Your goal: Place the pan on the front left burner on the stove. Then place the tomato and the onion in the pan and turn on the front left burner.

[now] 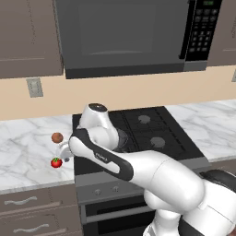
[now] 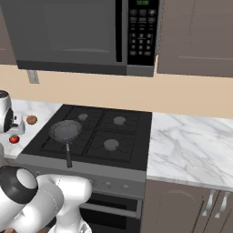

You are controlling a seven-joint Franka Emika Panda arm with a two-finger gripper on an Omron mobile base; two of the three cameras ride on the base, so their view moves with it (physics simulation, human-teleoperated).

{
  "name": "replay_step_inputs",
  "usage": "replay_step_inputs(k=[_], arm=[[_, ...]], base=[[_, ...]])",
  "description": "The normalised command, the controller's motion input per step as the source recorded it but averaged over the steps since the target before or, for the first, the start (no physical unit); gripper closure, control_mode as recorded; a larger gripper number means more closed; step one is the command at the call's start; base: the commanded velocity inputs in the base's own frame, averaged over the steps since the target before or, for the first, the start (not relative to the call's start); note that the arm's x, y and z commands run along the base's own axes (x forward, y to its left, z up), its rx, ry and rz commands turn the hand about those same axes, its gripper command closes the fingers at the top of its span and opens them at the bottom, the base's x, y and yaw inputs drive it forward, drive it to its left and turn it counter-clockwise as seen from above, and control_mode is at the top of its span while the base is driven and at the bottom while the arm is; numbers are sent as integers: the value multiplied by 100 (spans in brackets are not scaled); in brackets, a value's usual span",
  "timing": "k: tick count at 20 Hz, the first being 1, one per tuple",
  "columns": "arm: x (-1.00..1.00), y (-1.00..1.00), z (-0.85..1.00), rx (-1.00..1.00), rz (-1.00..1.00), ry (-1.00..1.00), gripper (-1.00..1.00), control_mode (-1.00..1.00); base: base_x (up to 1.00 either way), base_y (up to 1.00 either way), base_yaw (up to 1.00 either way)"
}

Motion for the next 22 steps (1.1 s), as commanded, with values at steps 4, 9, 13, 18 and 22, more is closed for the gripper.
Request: replay_step_inputs(k=[4,9,13,18,22], arm=[[0,21,0,0,-6,-5,-100,-100],[2,1,2,0,-12,0,-100,-100],[9,0,2,0,-14,4,-100,-100],[9,0,4,0,-7,2,-100,-100],[24,1,0,0,-2,3,-100,-100]], base=[[0,0,0],[0,0,0],[0,0,0],[0,0,0],[0,0,0]])
